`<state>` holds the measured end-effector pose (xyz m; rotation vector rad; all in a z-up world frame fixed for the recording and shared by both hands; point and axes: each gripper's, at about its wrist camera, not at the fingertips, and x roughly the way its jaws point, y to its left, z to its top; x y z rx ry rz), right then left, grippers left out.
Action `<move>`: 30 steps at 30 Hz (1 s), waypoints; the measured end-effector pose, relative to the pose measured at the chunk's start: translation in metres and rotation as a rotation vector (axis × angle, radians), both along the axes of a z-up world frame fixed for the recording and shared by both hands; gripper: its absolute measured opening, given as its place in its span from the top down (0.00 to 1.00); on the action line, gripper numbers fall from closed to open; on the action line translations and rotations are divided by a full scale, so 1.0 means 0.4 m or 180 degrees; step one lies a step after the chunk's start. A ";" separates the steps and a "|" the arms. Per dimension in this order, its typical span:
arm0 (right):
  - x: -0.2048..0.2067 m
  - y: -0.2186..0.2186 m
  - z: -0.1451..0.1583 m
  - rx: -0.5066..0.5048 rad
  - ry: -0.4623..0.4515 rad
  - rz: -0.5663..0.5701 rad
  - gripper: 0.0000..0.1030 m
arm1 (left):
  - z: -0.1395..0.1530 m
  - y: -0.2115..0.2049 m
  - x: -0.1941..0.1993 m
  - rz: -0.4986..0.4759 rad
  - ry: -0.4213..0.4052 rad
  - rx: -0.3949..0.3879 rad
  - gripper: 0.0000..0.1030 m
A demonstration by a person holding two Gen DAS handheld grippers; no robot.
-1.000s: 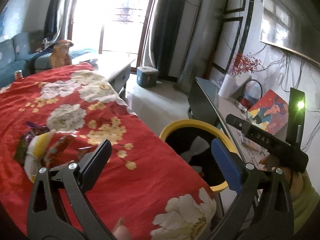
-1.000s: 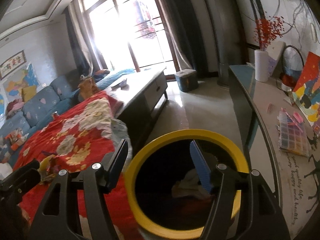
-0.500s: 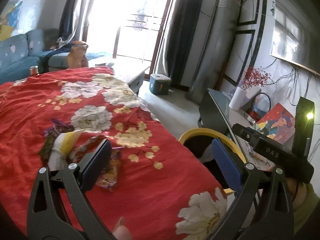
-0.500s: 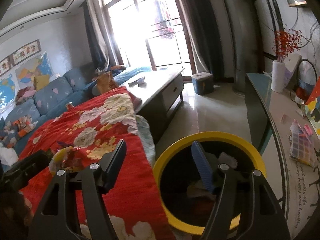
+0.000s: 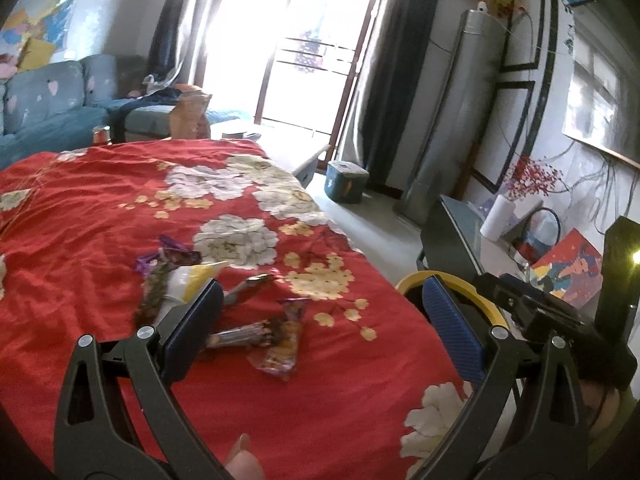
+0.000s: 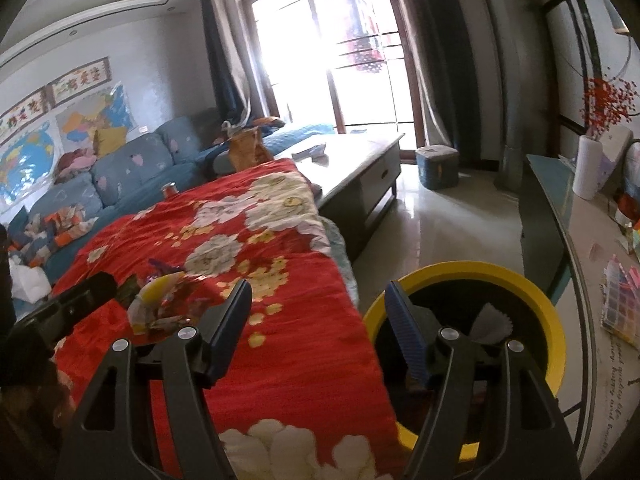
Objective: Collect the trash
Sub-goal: 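Move both open tools back over the snack wrappers on the bedspread, then grasp a green wrapper with the left tool while the right tool grasps a purple snack packet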
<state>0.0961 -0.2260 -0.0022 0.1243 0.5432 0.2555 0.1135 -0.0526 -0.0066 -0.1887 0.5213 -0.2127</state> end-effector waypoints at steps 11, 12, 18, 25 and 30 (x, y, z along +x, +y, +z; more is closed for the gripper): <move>-0.001 0.088 -0.008 -0.0069 0.0063 0.0248 0.33 | 0.002 0.089 -0.010 0.0229 -0.0030 -0.0100 0.11; 0.000 0.098 -0.010 -0.0072 0.0072 0.0277 0.33 | 0.001 0.099 -0.011 0.0258 -0.0028 -0.0110 0.11; 0.009 0.156 -0.019 -0.0098 0.0128 0.0442 0.33 | -0.006 0.151 -0.014 0.0398 -0.0006 -0.0178 0.11; 0.036 0.227 -0.040 -0.0162 0.0231 0.0609 0.33 | -0.023 0.216 -0.010 0.0555 0.0043 -0.0273 0.11; 0.068 0.274 -0.075 -0.0192 0.0398 0.0712 0.33 | -0.050 0.256 0.000 0.0650 0.0132 -0.0307 0.11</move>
